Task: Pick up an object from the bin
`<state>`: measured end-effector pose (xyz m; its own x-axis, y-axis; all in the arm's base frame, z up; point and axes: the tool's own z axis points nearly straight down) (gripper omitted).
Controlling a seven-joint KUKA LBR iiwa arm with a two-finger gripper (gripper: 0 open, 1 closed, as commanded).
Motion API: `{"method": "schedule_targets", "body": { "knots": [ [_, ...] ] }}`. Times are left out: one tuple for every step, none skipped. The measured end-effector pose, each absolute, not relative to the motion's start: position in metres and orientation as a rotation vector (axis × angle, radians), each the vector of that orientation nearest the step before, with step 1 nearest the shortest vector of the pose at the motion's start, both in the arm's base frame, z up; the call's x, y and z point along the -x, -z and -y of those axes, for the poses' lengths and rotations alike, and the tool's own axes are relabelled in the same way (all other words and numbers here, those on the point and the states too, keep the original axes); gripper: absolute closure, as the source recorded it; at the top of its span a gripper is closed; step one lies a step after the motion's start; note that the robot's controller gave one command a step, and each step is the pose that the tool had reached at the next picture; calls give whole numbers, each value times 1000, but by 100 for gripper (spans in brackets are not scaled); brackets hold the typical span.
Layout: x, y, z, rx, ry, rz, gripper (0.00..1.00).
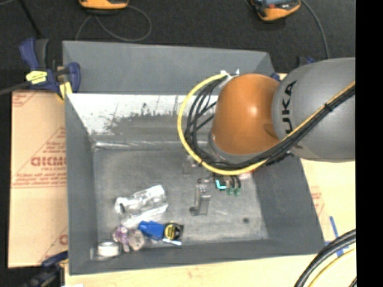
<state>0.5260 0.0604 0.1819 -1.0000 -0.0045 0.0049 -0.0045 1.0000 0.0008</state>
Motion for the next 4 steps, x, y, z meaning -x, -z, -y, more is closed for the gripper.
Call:
{"method": "schedule_targets", "body": {
  "knots": [
    [-543, -71, -142, -515, -1, 3097, 0],
    [-542, -103, -141, -511, 0, 3107, 0],
    [-549, -101, -141, -750, 0, 3058, 0],
    [-549, -69, -129, -598, 1, 3084, 0]
  ]
}}
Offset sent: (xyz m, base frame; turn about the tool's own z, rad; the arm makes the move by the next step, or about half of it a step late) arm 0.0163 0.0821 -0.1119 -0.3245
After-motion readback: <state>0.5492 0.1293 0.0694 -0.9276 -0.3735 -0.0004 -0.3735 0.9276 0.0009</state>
